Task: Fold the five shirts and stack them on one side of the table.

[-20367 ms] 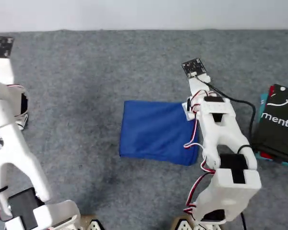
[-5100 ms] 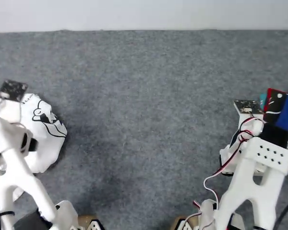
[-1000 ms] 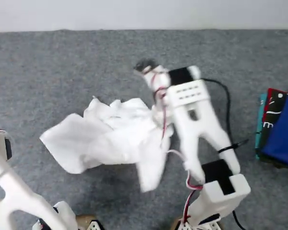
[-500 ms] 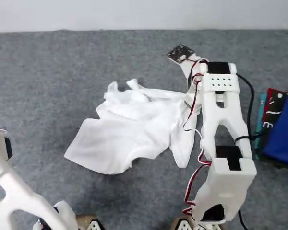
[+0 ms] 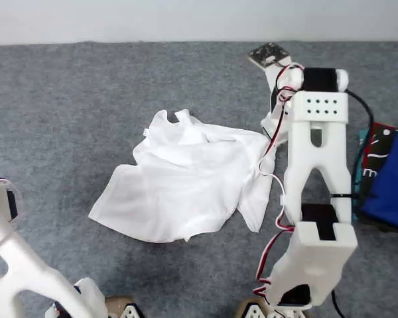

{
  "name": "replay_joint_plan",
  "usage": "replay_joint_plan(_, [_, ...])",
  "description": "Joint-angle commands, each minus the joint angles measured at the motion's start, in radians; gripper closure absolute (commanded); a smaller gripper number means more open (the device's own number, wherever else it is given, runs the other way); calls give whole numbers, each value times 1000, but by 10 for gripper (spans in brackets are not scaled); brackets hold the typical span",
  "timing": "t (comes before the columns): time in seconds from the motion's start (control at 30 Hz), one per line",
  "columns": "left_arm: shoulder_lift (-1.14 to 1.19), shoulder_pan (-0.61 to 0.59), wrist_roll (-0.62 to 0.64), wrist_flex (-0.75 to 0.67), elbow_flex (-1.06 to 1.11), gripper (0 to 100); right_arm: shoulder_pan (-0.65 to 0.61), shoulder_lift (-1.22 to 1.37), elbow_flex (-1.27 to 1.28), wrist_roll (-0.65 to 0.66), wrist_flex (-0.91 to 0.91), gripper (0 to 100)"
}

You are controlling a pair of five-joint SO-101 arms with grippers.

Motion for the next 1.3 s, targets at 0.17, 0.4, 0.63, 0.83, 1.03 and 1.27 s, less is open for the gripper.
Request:
replay_joint_plan(0.17, [-28, 2, 9, 3, -4, 986, -76, -243, 290, -15, 44, 790])
replay_joint_plan(0.4, [-28, 2, 8, 3, -4, 986, -268, -344, 569, -173, 42, 790])
replay_joint_plan(0.63, [-28, 2, 8, 3, -4, 986, -562, -344, 674, -250, 41, 767])
replay_joint_plan(0.83, [-28, 2, 8, 3, -4, 986, -710, -320, 672, -253, 35, 600])
replay_joint_plan(1.03, [-28, 2, 8, 3, -2, 986, -779, -134, 671, -253, -10, 596])
replay_joint_plan(1.27, [-28, 2, 8, 3, -2, 986, -753, 38, 671, -245, -209, 597])
